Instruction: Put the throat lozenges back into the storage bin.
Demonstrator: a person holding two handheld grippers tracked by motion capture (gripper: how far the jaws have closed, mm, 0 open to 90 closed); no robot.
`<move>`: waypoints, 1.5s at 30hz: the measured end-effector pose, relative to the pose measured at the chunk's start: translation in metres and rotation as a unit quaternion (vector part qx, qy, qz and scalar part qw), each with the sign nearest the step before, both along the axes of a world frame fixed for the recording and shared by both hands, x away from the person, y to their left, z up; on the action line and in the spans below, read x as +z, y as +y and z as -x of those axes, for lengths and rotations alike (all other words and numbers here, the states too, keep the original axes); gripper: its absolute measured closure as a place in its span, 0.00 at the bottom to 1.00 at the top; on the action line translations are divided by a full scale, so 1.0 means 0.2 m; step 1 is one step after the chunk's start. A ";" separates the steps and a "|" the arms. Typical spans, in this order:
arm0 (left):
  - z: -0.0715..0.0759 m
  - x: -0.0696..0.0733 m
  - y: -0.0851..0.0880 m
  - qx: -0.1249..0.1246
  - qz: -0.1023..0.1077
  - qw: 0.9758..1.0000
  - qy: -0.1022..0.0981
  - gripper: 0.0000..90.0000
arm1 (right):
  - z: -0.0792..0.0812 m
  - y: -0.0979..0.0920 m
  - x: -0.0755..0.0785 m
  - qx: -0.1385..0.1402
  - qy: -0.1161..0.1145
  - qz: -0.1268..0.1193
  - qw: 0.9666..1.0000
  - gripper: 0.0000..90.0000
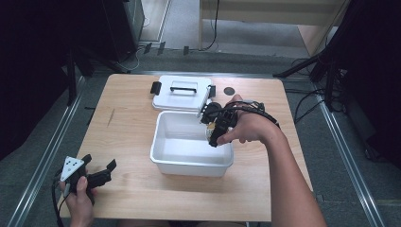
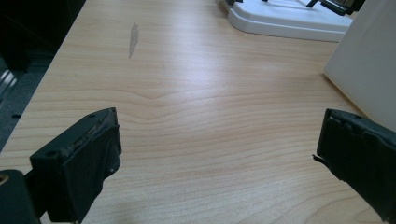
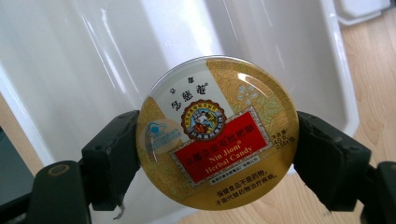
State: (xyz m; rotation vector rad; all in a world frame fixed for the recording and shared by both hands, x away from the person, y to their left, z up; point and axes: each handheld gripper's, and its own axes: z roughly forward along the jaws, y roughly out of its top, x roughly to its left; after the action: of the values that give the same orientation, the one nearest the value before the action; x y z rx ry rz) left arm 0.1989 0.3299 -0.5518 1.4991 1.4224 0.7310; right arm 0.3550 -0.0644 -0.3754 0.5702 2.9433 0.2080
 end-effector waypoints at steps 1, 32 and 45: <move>0.00 0.00 0.00 0.000 0.000 1.000 0.000 0.00 | 0.00 0.00 -0.01 0.003 -0.001 -0.001 1.000 0.23; 0.00 0.00 0.00 -0.001 -0.003 1.000 0.000 0.00 | 0.05 -0.02 -0.25 0.037 0.012 0.018 0.999 0.23; 0.00 0.00 0.00 -0.001 -0.003 1.000 0.000 0.00 | 0.03 0.00 -0.32 0.026 0.017 0.055 0.998 0.23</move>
State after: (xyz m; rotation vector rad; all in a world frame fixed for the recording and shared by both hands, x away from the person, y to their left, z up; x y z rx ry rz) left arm 0.1984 0.3297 -0.5517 1.5044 1.4199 0.7353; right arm 0.3485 -0.0643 -0.4399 0.4871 2.9808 0.0416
